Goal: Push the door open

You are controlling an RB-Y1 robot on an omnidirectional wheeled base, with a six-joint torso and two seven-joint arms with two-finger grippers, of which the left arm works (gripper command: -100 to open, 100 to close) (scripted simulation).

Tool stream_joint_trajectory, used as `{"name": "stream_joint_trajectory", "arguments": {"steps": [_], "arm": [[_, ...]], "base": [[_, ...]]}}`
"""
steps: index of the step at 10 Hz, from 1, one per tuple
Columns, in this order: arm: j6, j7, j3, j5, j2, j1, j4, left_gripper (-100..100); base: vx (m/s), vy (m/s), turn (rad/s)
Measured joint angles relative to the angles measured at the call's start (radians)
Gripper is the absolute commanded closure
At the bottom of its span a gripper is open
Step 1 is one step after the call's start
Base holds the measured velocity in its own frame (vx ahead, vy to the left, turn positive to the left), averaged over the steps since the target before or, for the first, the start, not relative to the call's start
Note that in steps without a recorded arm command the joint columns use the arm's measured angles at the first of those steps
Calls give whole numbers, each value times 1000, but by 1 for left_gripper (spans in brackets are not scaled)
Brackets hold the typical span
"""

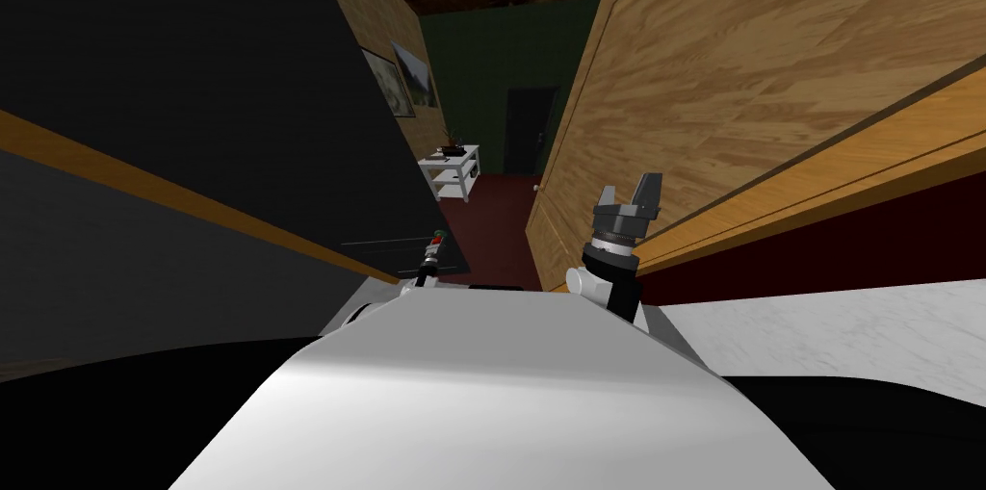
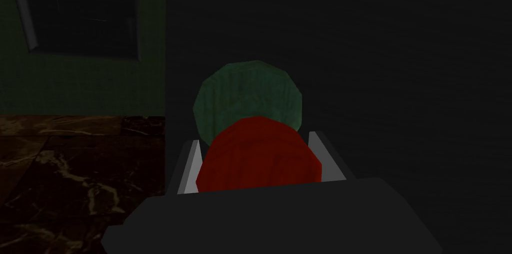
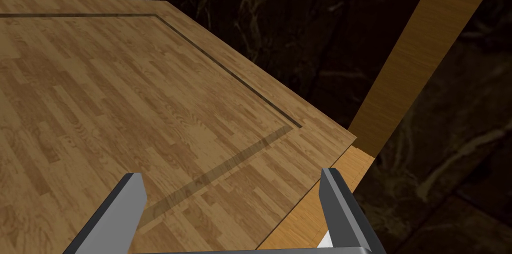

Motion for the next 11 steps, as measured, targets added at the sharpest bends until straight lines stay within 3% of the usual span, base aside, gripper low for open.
{"name": "stream_joint_trajectory", "arguments": {"steps": [2, 4, 11], "arm": [[-8, 54, 7, 11, -5, -9, 15, 100], [13, 98, 9, 18, -11, 8, -27, 100], [12, 268, 27, 52, -28, 8, -38, 100]], "base": [[33, 11, -18], [32, 14, -23], [35, 14, -17]]}}
